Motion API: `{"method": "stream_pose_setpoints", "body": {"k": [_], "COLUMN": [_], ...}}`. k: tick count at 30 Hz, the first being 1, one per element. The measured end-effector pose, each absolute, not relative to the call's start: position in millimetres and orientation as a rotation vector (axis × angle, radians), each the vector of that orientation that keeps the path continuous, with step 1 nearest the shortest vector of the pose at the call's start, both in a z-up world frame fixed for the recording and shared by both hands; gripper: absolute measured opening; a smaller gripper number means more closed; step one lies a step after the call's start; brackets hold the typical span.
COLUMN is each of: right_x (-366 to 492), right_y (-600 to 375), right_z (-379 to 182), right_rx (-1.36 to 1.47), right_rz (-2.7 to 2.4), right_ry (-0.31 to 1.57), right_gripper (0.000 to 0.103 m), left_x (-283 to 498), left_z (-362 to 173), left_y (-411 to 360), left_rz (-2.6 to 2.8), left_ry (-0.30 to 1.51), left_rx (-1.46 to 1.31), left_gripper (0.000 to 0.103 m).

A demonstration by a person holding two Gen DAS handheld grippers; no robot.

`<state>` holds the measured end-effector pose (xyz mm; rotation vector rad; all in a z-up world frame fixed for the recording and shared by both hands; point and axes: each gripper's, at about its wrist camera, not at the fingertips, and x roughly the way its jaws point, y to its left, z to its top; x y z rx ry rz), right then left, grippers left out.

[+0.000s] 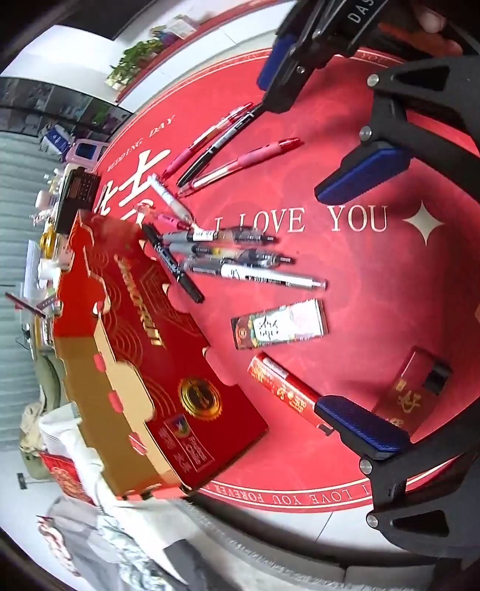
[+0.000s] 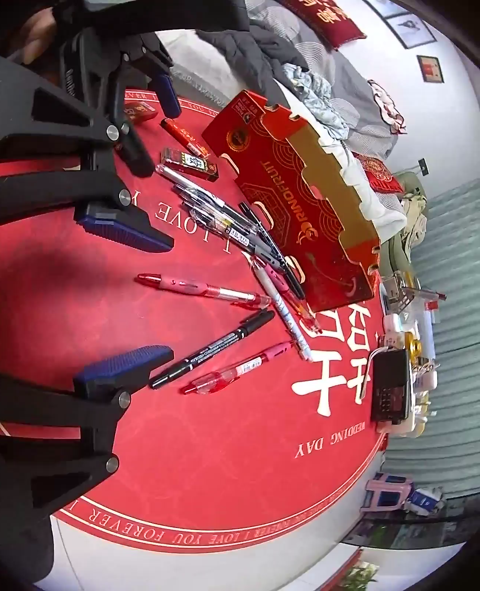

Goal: Organize rigid objects
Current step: 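Move left tool toward red tube while right tool approaches red-and-clear pen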

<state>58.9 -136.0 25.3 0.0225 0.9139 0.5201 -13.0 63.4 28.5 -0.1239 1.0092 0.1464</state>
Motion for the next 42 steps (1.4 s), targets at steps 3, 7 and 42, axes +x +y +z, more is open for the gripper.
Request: {"method": "stream_pose_setpoints", "body": {"k": [3, 7, 42], "right_x": [58.8, 57.8, 54.9], "right_y": [-135.3, -132.0, -125.6], "right_z": [26.0, 24.3, 22.9], "right_rx": [0.023, 0.005, -0.049], "right_rz": [0.521, 0.521, 0.515], "right_ry": [0.911, 0.913, 0.915], "right_gripper": [0.055, 0.055, 0.056], "left_x": [-13.2, -12.5, -17.2], "left_z": [30.4, 25.3, 35.9], "left_y": [74.8, 79.9, 77.1], "left_rz": [0.142, 0.154, 0.053], "left_ry": [1.000, 1.019, 0.965], "left_rx": [-0.147, -0.159, -0.183], "left_gripper": [0.103, 0.103, 0.085]}}
